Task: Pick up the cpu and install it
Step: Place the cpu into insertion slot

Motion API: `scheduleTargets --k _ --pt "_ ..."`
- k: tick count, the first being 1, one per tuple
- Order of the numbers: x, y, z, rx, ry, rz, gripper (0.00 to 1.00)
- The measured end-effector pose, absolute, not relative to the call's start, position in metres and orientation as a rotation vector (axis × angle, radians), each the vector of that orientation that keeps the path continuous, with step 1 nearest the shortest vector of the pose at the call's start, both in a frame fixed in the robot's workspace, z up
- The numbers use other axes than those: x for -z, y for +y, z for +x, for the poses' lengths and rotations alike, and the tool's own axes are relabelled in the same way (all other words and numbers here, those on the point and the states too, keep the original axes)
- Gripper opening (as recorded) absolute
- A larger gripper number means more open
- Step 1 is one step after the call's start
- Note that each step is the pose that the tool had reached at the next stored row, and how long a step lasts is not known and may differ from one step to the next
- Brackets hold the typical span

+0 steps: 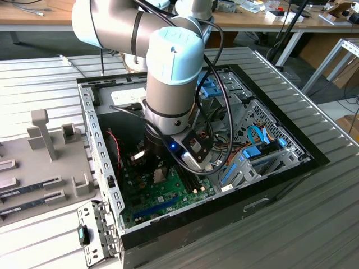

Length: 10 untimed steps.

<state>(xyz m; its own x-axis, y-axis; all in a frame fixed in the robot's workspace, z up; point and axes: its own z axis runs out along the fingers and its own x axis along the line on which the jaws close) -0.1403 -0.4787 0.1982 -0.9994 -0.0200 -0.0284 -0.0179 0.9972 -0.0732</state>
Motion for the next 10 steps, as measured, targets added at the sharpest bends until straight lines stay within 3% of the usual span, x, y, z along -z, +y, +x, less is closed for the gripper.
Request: scheduleTargets --k 10 --pt "-0.1985 -0.4779 -0.1403 0.094 3.112 0.03 0.43"
